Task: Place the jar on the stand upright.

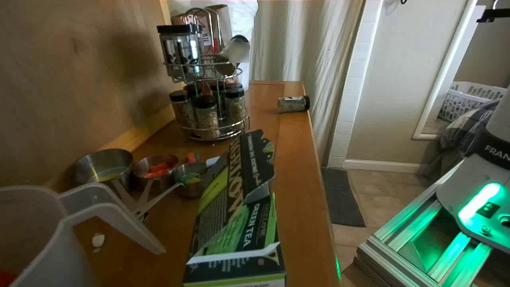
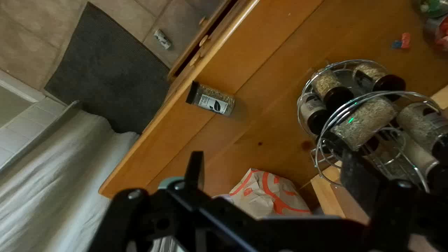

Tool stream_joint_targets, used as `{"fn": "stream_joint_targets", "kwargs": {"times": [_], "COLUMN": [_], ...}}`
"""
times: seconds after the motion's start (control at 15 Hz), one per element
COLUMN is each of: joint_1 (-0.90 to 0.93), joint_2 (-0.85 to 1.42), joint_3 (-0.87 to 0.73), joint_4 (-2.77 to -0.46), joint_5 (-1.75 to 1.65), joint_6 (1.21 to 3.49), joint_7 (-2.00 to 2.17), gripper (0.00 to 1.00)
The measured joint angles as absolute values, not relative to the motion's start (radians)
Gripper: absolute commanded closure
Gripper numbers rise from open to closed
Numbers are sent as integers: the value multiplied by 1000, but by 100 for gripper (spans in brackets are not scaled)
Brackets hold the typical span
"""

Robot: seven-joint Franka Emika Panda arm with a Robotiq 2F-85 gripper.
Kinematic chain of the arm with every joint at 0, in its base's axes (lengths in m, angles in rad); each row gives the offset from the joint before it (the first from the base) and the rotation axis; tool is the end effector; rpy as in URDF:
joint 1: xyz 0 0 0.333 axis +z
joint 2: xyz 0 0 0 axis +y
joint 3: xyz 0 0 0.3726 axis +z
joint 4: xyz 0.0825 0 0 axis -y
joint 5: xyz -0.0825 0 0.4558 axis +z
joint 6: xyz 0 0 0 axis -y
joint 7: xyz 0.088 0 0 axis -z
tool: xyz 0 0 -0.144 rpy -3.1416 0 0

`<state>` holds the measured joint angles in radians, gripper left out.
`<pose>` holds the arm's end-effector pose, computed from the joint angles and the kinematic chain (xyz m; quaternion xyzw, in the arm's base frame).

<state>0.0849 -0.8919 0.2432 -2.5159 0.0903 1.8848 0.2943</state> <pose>0.3244 0.1346 0.5622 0.9909 -0.0242 0.1315 0.0150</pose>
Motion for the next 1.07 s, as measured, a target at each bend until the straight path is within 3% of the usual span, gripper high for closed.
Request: {"fn": "stream_joint_targets", "kwargs": {"times": [0.6,1.07], "joint_1": [85,39], "joint_2": [-890,-793], "joint_3": [243,341], "joint_4": [-2516,-2508], "joint_5": [100,177], "joint_6": [1885,1915], "joint_7": [302,626], "gripper": [0,0]}}
